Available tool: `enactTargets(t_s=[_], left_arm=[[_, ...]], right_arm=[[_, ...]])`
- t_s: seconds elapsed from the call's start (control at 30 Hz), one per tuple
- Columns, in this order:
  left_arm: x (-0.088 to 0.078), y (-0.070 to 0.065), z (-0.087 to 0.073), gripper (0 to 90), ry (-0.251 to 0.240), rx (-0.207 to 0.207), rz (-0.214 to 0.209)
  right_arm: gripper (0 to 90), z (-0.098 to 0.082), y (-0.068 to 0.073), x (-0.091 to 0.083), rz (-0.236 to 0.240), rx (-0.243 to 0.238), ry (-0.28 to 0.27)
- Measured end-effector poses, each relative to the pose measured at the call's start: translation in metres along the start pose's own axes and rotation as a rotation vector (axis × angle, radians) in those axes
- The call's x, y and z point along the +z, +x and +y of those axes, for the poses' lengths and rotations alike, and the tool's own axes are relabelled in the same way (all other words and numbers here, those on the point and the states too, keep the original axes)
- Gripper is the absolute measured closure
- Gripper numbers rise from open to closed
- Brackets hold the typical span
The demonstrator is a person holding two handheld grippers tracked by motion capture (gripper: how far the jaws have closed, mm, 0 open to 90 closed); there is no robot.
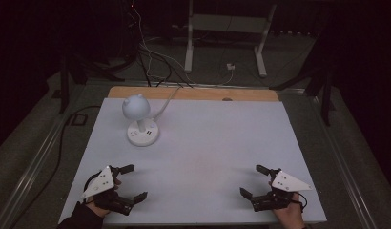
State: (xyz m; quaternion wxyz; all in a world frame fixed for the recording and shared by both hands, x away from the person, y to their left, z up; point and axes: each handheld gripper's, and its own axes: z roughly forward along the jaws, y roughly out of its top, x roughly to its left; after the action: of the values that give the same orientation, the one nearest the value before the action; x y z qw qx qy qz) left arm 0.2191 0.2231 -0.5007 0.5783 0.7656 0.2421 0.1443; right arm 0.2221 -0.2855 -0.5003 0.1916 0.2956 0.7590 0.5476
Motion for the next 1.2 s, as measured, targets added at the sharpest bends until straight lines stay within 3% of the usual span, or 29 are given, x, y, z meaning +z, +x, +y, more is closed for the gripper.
enactTargets(t_s=[0.37,0.5,1.03,1.2], left_arm=[[-0.0022,0.0006,0.0005,0.2,0.009,0.005,0.001],[-0.0016,-0.0006,0.0005,0.2,0.023,0.008,-0.015],[0.0002,-0.0031,0.0012,0.3,0.043,0.018,-0.042],[0.0017,-0.0049,0.0019,0.2,0.055,0.027,-0.060]], right_arm=[[0.0,0.0020,0.0000,0.0003,-0.005,-0.011,-0.014],[0.0,0.0026,0.0024,0.0011,-0.009,-0.037,-0.004],[0.0,0.0035,0.0033,0.0013,0.012,-0.018,-0.009],[0.0,0.0044,0.0054,0.0009,0.002,-0.032,-0.010]])
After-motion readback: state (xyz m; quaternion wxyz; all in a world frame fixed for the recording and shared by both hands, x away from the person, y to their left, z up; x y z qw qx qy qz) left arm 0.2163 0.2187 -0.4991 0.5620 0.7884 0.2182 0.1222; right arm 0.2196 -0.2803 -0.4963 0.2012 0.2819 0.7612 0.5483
